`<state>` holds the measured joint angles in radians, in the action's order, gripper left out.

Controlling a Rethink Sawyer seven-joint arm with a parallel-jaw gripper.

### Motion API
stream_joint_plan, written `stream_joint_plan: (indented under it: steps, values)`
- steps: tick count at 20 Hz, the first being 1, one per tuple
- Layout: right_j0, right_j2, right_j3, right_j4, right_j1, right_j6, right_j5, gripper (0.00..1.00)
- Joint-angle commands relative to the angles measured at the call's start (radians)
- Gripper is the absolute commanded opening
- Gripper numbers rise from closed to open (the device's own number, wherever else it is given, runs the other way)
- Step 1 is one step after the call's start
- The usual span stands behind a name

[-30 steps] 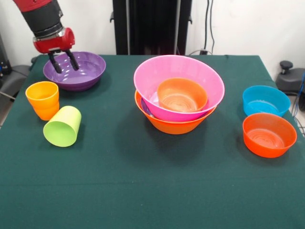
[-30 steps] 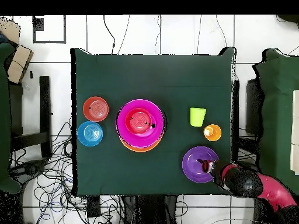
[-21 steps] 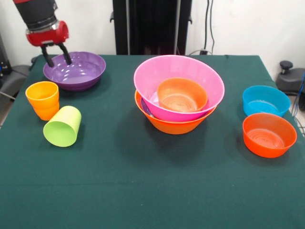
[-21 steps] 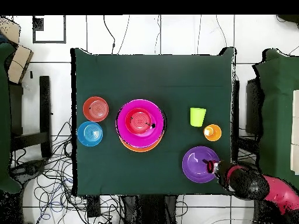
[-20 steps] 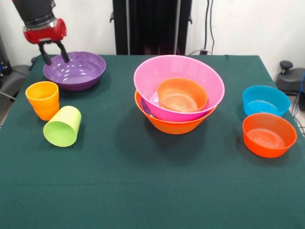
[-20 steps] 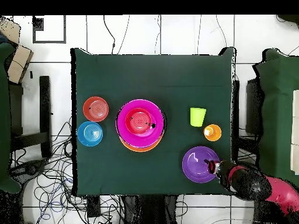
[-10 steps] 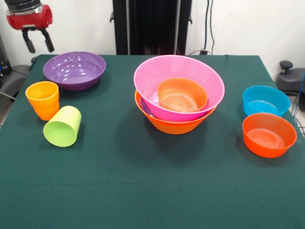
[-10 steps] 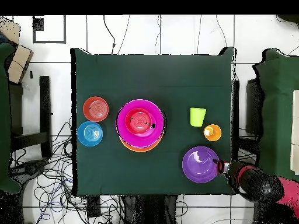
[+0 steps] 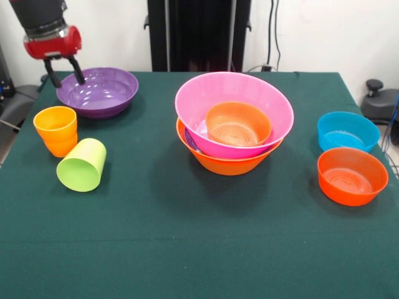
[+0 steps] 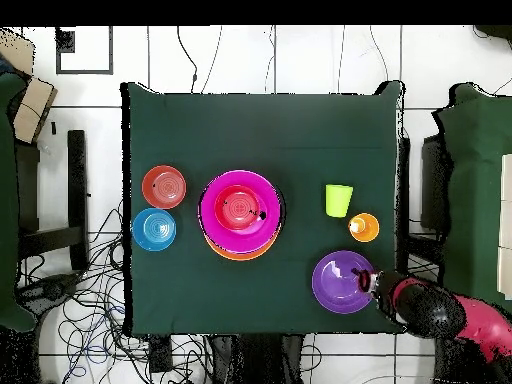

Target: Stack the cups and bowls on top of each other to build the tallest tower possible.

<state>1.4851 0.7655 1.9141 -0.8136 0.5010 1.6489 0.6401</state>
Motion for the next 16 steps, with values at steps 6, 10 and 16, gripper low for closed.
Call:
stream_joint_plan:
  steps: [6, 10, 16]
  values:
    - [0.015, 0.007, -0.095, -0.077, -0.130, -0.292, 0.041, 1.00]
    - [0.013, 0.034, -0.070, -0.032, -0.067, -0.287, 0.101, 1.00]
    - [-0.003, 0.048, -0.057, -0.013, -0.032, -0.261, 0.120, 1.00]
